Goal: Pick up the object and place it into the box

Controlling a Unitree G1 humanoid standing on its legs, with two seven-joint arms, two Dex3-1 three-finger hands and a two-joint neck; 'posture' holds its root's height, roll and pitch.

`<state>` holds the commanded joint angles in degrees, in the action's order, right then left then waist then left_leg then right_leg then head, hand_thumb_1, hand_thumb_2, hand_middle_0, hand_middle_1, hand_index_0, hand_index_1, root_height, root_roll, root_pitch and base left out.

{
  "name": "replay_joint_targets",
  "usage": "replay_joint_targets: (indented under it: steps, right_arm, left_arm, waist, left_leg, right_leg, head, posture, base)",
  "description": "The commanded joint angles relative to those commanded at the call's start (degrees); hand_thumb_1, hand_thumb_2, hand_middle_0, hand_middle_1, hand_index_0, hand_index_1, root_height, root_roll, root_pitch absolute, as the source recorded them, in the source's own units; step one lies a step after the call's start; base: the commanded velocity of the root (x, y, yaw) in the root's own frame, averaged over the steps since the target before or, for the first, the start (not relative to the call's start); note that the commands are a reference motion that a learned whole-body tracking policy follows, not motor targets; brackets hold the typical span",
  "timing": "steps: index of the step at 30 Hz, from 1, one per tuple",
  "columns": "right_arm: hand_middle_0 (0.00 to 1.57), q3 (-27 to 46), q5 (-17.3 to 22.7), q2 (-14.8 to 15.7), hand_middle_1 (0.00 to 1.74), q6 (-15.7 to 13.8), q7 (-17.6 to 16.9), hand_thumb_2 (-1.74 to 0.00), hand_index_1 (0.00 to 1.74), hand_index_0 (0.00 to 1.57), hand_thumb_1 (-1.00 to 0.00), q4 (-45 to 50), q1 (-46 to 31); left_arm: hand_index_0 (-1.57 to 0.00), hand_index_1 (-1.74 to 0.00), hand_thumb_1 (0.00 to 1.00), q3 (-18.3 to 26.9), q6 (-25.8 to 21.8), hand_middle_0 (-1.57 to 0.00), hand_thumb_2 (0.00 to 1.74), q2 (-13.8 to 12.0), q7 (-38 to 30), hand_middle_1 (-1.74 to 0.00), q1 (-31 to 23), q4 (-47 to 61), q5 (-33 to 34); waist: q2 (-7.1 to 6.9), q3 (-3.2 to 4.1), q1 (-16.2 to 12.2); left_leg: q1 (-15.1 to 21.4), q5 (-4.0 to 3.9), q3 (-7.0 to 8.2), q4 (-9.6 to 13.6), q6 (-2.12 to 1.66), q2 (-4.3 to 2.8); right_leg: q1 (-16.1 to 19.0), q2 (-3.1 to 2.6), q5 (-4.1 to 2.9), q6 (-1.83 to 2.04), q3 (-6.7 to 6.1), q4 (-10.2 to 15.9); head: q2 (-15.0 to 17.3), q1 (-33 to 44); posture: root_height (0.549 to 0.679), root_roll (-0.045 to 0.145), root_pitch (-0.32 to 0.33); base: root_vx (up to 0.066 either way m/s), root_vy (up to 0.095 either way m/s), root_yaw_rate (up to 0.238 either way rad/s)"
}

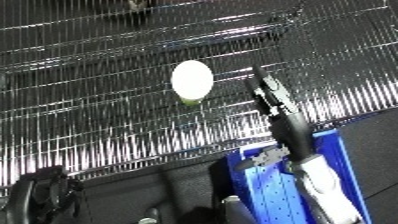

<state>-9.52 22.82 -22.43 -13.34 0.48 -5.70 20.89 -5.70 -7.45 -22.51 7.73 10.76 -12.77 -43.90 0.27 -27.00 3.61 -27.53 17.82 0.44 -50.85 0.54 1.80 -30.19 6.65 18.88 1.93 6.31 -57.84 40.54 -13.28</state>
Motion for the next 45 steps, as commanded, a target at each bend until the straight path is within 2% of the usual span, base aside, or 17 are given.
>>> replay_joint_targets:
  steps: [7, 12, 19, 24, 38, 45]
  right_arm:
    - [0.00, -0.3, -0.1, 0.3, 0.00, 0.3, -2.4, 0.00, 0.00, 0.00, 0.00, -2.1, 1.9]
    - [0.00, -0.4, -0.3, 0.1, 0.00, 0.9, -4.2, 0.00, 0.00, 0.00, 0.00, -4.6, 3.6]
    - [0.00, -1.0, 0.3, -0.4, 0.00, 0.6, -5.1, 0.00, 0.00, 0.00, 0.00, -7.7, 6.5]
    - [0.00, -1.8, 0.3, -0.7, 0.00, 0.5, -5.7, 0.00, 0.00, 0.00, 0.00, -9.2, 9.1]
    - [0.00, -3.2, 0.8, -2.6, 0.00, 1.2, -6.8, 0.00, 0.00, 0.00, 0.00, -10.8, 13.7]
    - [0.00, -4.2, 1.5, -3.7, 0.00, 1.9, -6.5, 0.00, 0.00, 0.00, 0.00, -12.0, 16.4]
  left_arm:
    - [-1.57, -1.74, 1.00, -0.6, 0.9, -1.57, 1.74, -0.4, -0.4, -1.74, -0.1, 1.0, -0.2]
    - [-1.57, -1.74, 1.00, -1.1, 1.2, -1.57, 1.74, -0.4, -0.9, -1.74, 0.4, 1.3, -0.5]
    - [-1.57, -1.74, 1.00, -2.2, 0.9, -1.57, 1.74, -0.7, -1.6, -1.74, 1.6, 1.7, -1.1]
    - [-1.57, -1.74, 1.00, -2.8, 0.3, -1.57, 1.74, -0.9, -2.2, -1.74, 2.5, 1.9, -1.7]
    - [-1.57, -1.74, 1.00, -4.0, -0.1, -1.57, 1.74, -1.2, -3.8, -1.74, 3.7, 3.5, -2.4]
    - [-1.57, -1.74, 1.00, -4.4, -0.1, -1.57, 1.74, -1.5, -4.6, -1.74, 4.7, 4.1, -2.5]
  waist:
    - [0.63, -0.86, 0.2]
    - [1.23, -1.42, 0.2]
    - [1.92, -2.15, 0.3]
    - [2.26, -2.72, 0.4]
    - [2.70, -2.80, 0.6]
    - [3.08, -2.80, 0.9]
  left_leg:
    - [-1.7, 0.68, 0.31, -2.8, 0.24, 0.38]
    - [-3.2, 1.00, 0.62, -4.2, 0.46, 0.71]
    - [-4.9, 1.33, 0.81, -5.2, 0.60, 1.01]
    - [-6.0, 1.63, 0.93, -5.9, 0.55, 1.03]
    - [-9.2, 3.31, 1.37, -8.2, 0.80, 0.84]
    - [-11.4, 3.93, 1.52, -9.6, 0.99, 0.72]
  right_leg:
    - [-2.3, -0.19, 0.52, -0.33, -0.19, -2.9]
    - [-4.3, -0.58, 0.88, -0.60, -0.50, -4.6]
    - [-6.3, -0.66, 1.16, -0.70, -0.50, -5.8]
    - [-7.5, -0.63, 1.40, -0.82, -0.41, -6.3]
    - [-10.6, -0.57, 2.52, -1.28, -0.31, -7.8]
    - [-12.8, -0.42, 2.91, -1.33, -0.18, -9.0]
  head:
    - [1.1, -1.7]
    - [1.4, -2.3]
    - [0.5, -3.1]
    - [-0.3, -4.0]
    - [-4.0, -4.6]
    - [-6.4, -4.9]
  posture:
    - [0.595, 0.058, -0.088]
    - [0.590, 0.058, -0.084]
    - [0.587, 0.059, -0.068]
    - [0.585, 0.061, -0.057]
    - [0.579, 0.059, -0.016]
    - [0.575, 0.056, 0.007]
  base:
    - [0.063, 0.024, 0.082]
    - [0.044, 0.029, 0.070]
    - [0.017, 0.017, 0.063]
    - [0.008, 0.013, 0.034]
    - [0.014, 0.011, 0.012]
    - [0.006, 0.011, 0.015]
